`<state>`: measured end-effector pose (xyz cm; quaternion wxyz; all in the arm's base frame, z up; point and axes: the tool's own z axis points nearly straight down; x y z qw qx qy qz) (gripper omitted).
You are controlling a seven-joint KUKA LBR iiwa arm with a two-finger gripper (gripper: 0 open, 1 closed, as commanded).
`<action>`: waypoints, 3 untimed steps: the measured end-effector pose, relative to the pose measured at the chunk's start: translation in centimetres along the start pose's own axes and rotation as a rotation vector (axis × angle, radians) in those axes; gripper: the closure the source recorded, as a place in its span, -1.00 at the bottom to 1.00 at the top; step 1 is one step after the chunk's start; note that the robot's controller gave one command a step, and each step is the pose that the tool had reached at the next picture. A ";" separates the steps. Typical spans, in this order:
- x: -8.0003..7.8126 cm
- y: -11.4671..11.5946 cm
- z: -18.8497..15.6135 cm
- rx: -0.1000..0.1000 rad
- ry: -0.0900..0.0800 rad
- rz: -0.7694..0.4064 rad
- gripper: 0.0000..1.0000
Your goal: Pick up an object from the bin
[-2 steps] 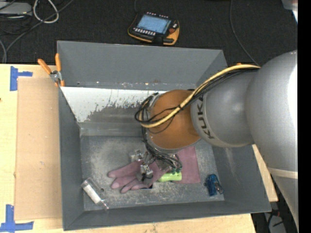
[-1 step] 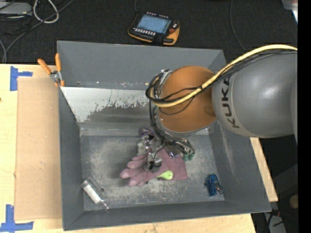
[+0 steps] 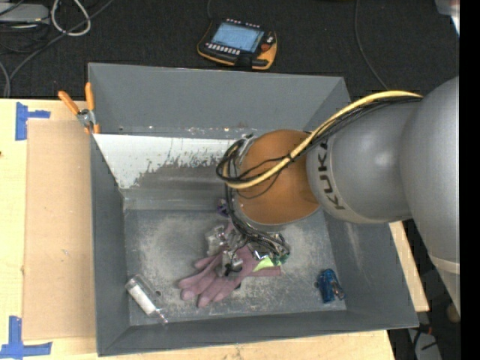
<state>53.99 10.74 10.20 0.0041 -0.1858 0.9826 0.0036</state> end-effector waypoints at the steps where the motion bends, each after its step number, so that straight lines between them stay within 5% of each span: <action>1: -0.6 0.3 -6.8 -0.001 0.002 0.002 1.00; 3: -0.6 0.1 -12.1 -0.004 0.016 -0.006 1.00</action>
Offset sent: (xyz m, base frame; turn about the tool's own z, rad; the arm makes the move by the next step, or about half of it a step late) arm -0.0080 -0.0019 0.0546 -0.0150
